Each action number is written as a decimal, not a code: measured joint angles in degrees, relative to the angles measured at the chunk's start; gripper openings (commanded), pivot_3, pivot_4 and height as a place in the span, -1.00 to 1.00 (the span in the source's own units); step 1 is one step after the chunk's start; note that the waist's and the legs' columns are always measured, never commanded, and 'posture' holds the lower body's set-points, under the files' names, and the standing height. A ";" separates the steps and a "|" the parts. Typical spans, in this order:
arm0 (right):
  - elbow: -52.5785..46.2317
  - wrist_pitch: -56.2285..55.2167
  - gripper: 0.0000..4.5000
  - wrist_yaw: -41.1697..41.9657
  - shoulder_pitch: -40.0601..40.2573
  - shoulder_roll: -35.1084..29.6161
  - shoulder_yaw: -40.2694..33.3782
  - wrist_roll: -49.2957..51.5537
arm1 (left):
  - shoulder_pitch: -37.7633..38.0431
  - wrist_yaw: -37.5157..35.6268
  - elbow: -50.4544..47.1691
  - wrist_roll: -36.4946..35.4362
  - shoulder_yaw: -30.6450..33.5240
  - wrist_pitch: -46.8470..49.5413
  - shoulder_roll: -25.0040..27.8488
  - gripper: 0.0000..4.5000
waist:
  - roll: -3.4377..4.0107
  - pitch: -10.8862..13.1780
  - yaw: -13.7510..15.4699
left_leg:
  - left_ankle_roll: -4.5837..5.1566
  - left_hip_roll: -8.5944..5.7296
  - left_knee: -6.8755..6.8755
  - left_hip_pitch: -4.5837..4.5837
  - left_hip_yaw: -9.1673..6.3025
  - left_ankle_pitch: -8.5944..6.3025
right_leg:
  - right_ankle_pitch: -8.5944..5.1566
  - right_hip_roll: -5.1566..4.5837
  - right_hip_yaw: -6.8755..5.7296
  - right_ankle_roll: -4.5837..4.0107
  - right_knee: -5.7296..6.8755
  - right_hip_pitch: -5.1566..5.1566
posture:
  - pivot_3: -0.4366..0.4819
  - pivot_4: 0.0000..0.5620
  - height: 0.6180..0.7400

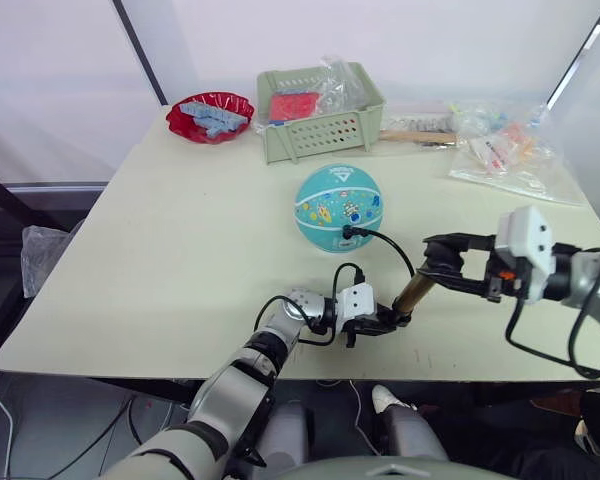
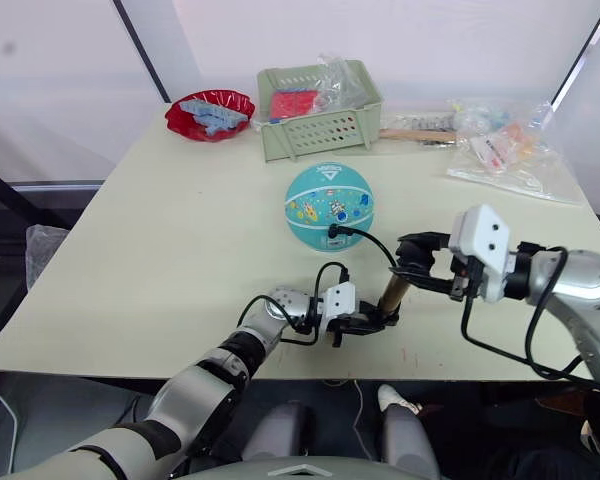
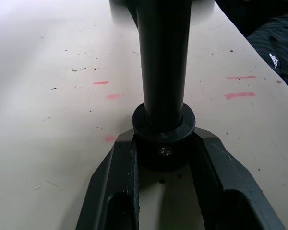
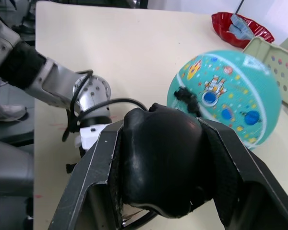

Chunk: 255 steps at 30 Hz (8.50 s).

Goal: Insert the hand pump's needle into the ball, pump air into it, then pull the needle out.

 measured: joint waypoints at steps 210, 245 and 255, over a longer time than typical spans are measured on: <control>0.97 16.74 -0.14 7.03 -15.69 -14.56 -13.80 16.76 | -0.94 -0.36 0.64 -0.51 0.35 -0.02 -0.39 -0.54 | 0.42 0.81 0.07 | 0.00 0.02 0.09 -0.16 -0.05 0.00 | 0.10 -0.10 0.00 -0.07 -0.01 -0.06 | -0.05 -0.47 0.94; 5.58 7.04 -0.14 6.28 -9.88 -5.52 -1.64 4.67 | -1.11 -0.55 0.68 -0.44 0.39 0.00 -0.44 -0.54 | 0.29 0.76 0.14 | -0.01 0.01 0.15 -0.27 -0.07 0.00 | 0.12 0.01 -0.01 -0.11 -0.02 -0.10 | -0.05 -0.47 0.94; 4.81 20.50 -0.14 6.75 -20.66 -12.71 -11.64 19.35 | -1.27 -0.60 0.57 -0.55 0.45 -0.01 -0.54 -0.54 | 0.55 1.14 0.11 | 0.00 0.01 0.15 -0.28 -0.06 0.00 | 0.12 -0.12 -0.01 -0.09 -0.02 -0.11 | -0.05 -0.47 0.94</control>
